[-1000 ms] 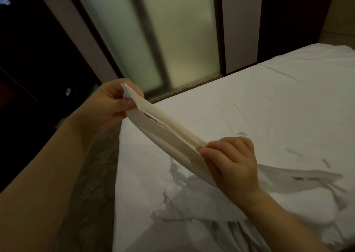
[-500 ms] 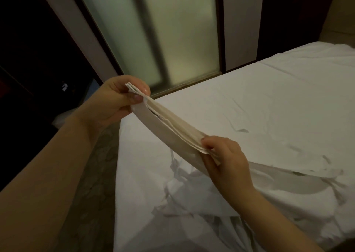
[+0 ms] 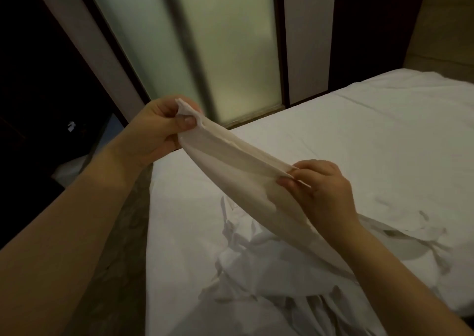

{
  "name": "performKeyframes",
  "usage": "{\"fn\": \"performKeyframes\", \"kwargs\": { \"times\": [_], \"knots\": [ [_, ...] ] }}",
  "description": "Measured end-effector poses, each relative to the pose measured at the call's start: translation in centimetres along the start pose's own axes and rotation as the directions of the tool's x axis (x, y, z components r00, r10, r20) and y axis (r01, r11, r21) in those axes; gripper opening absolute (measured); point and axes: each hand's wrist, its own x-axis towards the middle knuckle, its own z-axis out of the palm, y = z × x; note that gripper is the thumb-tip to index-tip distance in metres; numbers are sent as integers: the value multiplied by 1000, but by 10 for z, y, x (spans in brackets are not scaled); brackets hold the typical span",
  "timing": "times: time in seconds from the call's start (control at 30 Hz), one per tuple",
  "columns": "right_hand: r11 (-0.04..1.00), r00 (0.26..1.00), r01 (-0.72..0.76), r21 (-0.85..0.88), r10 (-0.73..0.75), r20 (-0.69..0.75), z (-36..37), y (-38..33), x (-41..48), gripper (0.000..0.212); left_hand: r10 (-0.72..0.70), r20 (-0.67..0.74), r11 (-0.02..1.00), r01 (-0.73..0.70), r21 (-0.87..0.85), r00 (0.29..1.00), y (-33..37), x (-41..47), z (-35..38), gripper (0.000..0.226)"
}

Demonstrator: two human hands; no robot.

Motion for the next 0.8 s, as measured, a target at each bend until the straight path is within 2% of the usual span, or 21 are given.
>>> {"fn": "performKeyframes", "kwargs": {
  "times": [0.13,0.27,0.33,0.43,0.5,0.63,0.7,0.8],
  "knots": [
    [1000,996,-7,-24,5,-92,-18,-9,14,33,32,-92,997,-37,-61,995,11,19,13,12],
    [994,995,-103,-32,103,-2,-18,-6,15,27,113,-131,993,-115,-8,985,29,42,31,6],
    [997,999,-42,-61,40,-33,-16,0,11,29,136,-97,991,-135,10,986,33,49,37,5],
    [994,994,37,-102,-48,-101,-19,2,8,39,150,-51,989,-149,24,987,36,52,40,17],
    [989,987,102,-108,-115,-114,-21,3,11,34,153,-35,987,-151,45,988,37,53,40,23],
    [951,958,272,-146,-281,-48,-23,1,19,33,147,-48,988,-144,59,988,39,50,46,5],
    [943,951,301,-141,-308,-27,-23,-1,24,37,141,-60,989,-138,58,988,39,48,47,6],
    [954,962,274,-121,-273,19,-22,-7,32,35,124,-77,992,-121,42,989,39,44,48,6]
  ]
}}
